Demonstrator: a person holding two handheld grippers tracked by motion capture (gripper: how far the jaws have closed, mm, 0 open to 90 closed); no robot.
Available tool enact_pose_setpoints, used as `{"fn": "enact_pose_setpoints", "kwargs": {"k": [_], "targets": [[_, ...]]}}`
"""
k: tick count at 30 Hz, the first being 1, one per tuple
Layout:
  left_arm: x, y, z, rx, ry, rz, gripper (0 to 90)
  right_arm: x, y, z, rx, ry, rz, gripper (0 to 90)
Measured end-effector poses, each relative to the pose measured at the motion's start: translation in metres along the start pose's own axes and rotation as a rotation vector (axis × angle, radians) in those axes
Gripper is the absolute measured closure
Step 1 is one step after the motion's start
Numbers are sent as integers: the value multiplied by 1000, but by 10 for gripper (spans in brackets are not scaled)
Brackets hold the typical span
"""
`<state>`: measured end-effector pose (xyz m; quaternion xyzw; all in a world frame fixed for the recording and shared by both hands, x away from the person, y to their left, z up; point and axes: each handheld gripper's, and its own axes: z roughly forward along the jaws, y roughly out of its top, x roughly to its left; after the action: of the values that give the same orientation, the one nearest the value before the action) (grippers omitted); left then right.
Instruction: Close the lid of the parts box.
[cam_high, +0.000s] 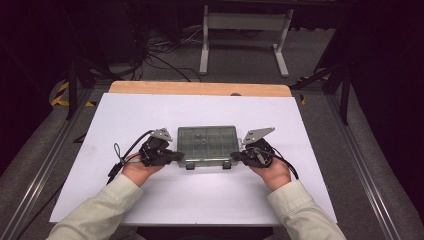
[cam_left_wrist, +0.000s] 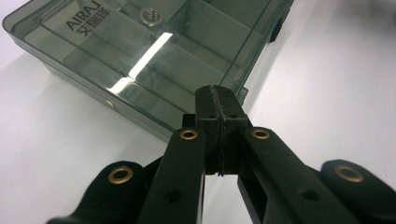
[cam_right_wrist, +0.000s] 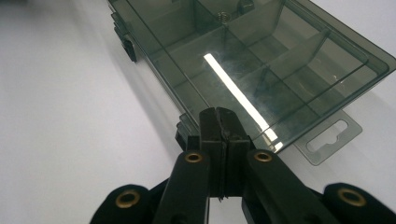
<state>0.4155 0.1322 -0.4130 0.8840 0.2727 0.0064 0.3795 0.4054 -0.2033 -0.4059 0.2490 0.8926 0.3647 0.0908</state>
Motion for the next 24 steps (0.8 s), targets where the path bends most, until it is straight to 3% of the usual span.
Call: {"fn": "enact_pose_setpoints", "kwargs": {"k": [6,11,14,18,24], "targets": [[2,-4,-4,-28,10,-15,875,-4,-4,-7,-24,-14,30,899],[3,-10,-13,-61,12,-23,833,-9,-7,-13,-17,-62,47,900],[6,-17,-15,-73,13,-50,807,-11,-13,-13,9,-98,69,899],[11,-24,-14,-66,20,-87,800,-14,-20,-6,44,-104,97,900],[16,-26,-7,-40,29,-98,796,-16,-23,0,69,-95,116,900]]}}
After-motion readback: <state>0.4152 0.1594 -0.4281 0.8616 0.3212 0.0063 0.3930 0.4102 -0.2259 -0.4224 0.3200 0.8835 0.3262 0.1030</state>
